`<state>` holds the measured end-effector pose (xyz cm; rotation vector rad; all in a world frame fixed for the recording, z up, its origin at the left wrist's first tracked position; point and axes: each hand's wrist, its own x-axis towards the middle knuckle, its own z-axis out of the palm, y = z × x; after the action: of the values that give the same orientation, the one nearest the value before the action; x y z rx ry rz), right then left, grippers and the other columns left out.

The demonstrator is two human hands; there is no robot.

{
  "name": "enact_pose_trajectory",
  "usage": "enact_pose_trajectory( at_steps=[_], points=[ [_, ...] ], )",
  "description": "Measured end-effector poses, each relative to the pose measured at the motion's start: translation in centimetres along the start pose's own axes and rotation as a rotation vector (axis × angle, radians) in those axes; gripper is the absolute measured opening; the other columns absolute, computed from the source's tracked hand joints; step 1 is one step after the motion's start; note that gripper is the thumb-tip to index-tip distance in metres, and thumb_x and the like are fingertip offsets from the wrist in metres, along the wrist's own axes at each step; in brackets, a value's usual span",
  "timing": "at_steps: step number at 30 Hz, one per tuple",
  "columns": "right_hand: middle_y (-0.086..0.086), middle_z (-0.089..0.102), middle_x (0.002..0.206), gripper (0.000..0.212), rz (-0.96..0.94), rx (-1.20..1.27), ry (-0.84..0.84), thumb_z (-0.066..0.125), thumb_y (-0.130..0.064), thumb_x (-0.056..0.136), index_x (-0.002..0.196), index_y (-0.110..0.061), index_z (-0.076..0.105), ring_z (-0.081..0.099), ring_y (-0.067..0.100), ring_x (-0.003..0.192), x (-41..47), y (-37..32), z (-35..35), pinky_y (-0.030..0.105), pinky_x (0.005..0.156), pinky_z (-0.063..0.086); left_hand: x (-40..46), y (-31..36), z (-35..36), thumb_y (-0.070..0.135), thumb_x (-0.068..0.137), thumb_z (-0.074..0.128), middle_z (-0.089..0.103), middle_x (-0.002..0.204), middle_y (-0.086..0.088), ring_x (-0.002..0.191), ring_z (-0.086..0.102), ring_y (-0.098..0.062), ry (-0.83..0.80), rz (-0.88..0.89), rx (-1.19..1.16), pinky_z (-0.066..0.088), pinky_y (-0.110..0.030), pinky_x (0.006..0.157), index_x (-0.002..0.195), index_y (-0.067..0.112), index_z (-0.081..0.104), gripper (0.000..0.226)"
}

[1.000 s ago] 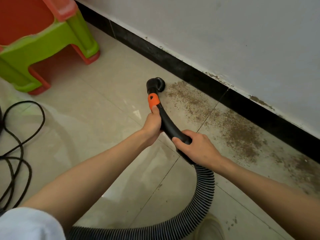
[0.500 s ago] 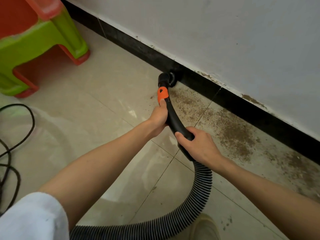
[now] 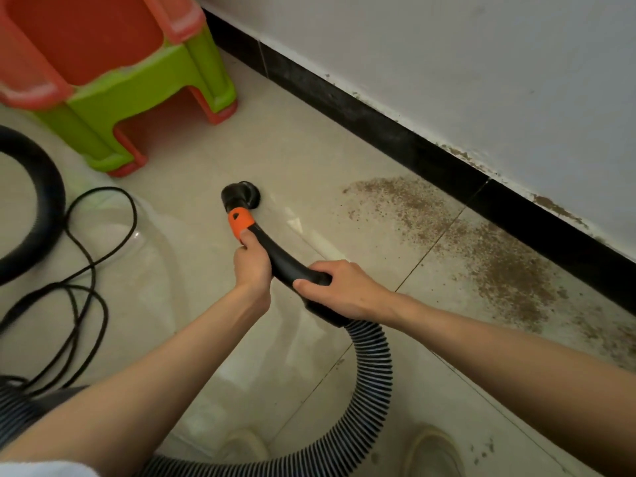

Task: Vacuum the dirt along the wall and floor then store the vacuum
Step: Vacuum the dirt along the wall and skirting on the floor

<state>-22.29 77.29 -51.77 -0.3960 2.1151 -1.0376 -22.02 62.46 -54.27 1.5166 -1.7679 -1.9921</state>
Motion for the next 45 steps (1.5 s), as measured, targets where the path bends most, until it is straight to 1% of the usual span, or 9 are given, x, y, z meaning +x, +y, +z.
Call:
enact_pose_trajectory(
  at_steps=[4,8,12,17,19,28,32,39,45],
  points=[
    [-0.003,0.070,0.082,0.028,-0.012,-0.045,-0.027,0.058,-0.053,0.087,0.085,-0.026,0.066,0.067,0.014,0.077,-0.8,0.3,0.3,0.039,0.077,0.057,-0.6,-1.0,-0.7,0.044,0.101,0.025,0.055,0.093,-0.005,0.092,0.055,-0.021,-0.016,-0.027,-0.058,0.045,-0.032,0.082,0.110,0.008,0.045,0.041],
    [-0.002,0.069,0.081,0.027,0.016,-0.103,0.035,0.056,-0.054,0.087,0.085,-0.028,0.062,0.065,0.016,0.077,-2.6,1.4,0.1,0.040,0.075,0.056,-1.7,-2.0,0.1,0.045,0.101,0.024,0.055,0.087,-0.003,0.081,0.055,-0.016,-0.135,-0.045,-0.056,0.046,-0.031,0.078,0.113,0.008,0.047,0.045],
    [-0.002,0.069,0.079,0.029,0.086,-0.083,0.117,0.054,-0.056,0.085,0.089,-0.029,0.061,0.065,0.015,0.073,-4.7,3.0,-0.2,0.039,0.071,0.056,-3.0,-2.5,2.1,0.045,0.101,0.022,0.055,0.088,-0.005,0.088,0.054,-0.020,-0.235,-0.069,0.011,0.048,-0.035,0.089,0.117,0.007,0.048,0.049],
    [-0.004,0.065,0.076,0.024,0.151,-0.080,0.206,0.054,-0.054,0.088,0.096,-0.032,0.061,0.062,0.013,0.072,-6.1,4.3,-0.4,0.032,0.065,0.050,-3.7,-3.0,4.6,0.048,0.100,0.021,0.057,0.105,-0.017,0.099,0.056,-0.029,-0.280,-0.071,0.122,0.044,-0.044,0.101,0.126,0.001,0.047,0.060],
    [-0.006,0.063,0.074,0.021,0.160,-0.082,0.218,0.054,-0.055,0.088,0.093,-0.034,0.059,0.060,0.013,0.070,-6.6,4.6,-0.9,0.030,0.062,0.047,-4.1,-3.1,5.5,0.048,0.100,0.020,0.056,0.100,-0.012,0.095,0.054,-0.025,-0.289,-0.082,0.132,0.045,-0.043,0.100,0.125,0.001,0.047,0.060],
    [-0.002,0.065,0.075,0.027,0.223,-0.035,0.341,0.054,-0.055,0.087,0.091,-0.029,0.062,0.063,0.018,0.073,-7.6,5.4,-3.3,0.040,0.070,0.055,-5.6,-1.5,9.6,0.045,0.102,0.020,0.053,0.084,-0.005,0.078,0.053,-0.017,-0.413,-0.121,0.159,0.046,-0.032,0.082,0.109,0.005,0.046,0.048],
    [0.000,0.066,0.075,0.030,0.241,-0.023,0.337,0.054,-0.055,0.087,0.090,-0.027,0.062,0.064,0.020,0.072,-8.6,4.4,-3.6,0.043,0.071,0.056,-7.2,-0.1,9.5,0.042,0.102,0.022,0.052,0.084,-0.006,0.081,0.053,-0.019,-0.422,-0.139,0.204,0.046,-0.033,0.077,0.122,0.000,0.044,0.052],
    [0.000,0.066,0.080,0.033,0.257,-0.057,0.345,0.053,-0.055,0.087,0.098,-0.026,0.063,0.064,0.019,0.076,-7.8,4.4,-4.5,0.040,0.071,0.056,-6.8,0.7,10.2,0.041,0.103,0.020,0.053,0.113,-0.013,0.097,0.053,-0.024,-0.457,-0.170,0.192,0.045,-0.034,0.079,0.133,0.000,0.038,0.055],
    [0.000,0.066,0.078,0.033,0.235,-0.109,0.399,0.053,-0.054,0.088,0.096,-0.023,0.062,0.064,0.020,0.075,-6.2,4.9,-3.1,0.040,0.071,0.056,-4.6,-0.8,10.7,0.041,0.103,0.020,0.053,0.089,-0.007,0.091,0.053,-0.022,-0.421,-0.095,0.156,0.046,-0.033,0.080,0.125,-0.001,0.045,0.053]
  ],
)
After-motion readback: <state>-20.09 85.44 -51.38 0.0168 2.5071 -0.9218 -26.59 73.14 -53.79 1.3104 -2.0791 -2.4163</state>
